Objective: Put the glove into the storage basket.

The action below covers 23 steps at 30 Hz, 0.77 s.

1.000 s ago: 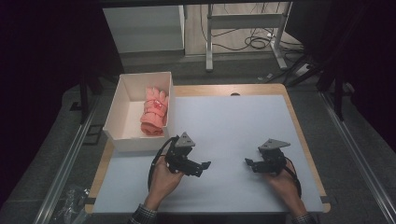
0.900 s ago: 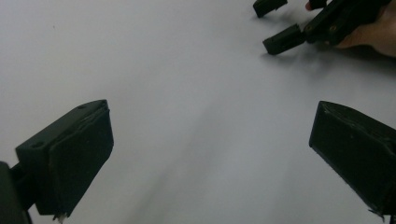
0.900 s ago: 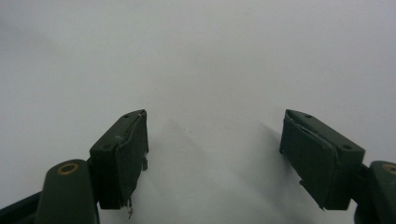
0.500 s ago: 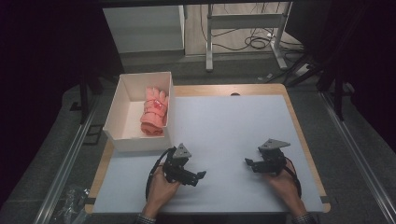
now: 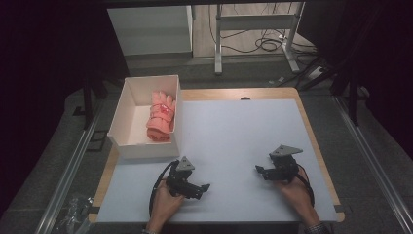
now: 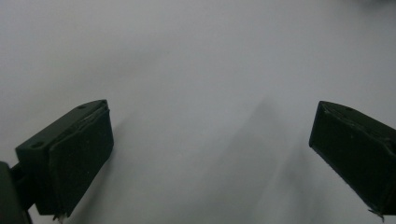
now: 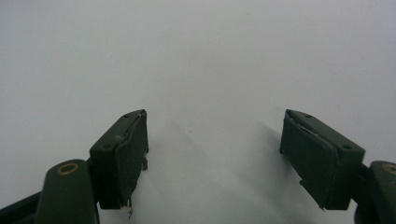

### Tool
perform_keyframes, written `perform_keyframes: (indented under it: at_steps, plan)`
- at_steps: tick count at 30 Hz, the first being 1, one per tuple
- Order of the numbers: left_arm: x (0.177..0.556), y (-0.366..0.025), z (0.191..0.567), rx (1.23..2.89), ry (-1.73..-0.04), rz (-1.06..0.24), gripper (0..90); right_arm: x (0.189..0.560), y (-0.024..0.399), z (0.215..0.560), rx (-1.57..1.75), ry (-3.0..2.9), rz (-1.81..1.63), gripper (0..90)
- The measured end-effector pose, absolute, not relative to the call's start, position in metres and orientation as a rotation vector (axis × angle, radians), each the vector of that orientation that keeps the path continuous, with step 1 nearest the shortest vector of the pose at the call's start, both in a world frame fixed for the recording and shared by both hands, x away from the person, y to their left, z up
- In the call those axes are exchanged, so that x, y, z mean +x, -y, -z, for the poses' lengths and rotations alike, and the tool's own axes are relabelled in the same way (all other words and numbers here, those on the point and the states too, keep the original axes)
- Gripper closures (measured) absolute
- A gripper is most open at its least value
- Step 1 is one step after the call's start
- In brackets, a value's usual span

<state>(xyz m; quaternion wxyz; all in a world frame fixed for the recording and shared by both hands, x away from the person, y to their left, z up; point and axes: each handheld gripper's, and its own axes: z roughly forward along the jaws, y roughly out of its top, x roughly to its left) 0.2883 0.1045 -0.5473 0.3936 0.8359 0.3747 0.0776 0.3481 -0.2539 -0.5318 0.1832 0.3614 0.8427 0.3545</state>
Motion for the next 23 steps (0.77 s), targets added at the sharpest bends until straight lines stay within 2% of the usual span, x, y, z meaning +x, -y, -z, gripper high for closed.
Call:
perform_keyframes:
  at_steps: [10, 14, 23]
  plan:
    - [0.286, -0.1, 0.547, 2.152, -0.951, -0.24, 0.4, 0.348, 0.254, 0.532, 1.019, -2.377, -1.0, 23.6]
    - [0.283, -0.092, 0.548, 2.221, -0.93, -0.325, 0.3, 0.348, 0.254, 0.532, 1.019, -2.377, -1.0, 23.6]
    - [0.284, -0.092, 0.548, 2.219, -0.932, -0.319, 0.0, 0.348, 0.254, 0.532, 1.02, -2.379, -0.997, 23.5]
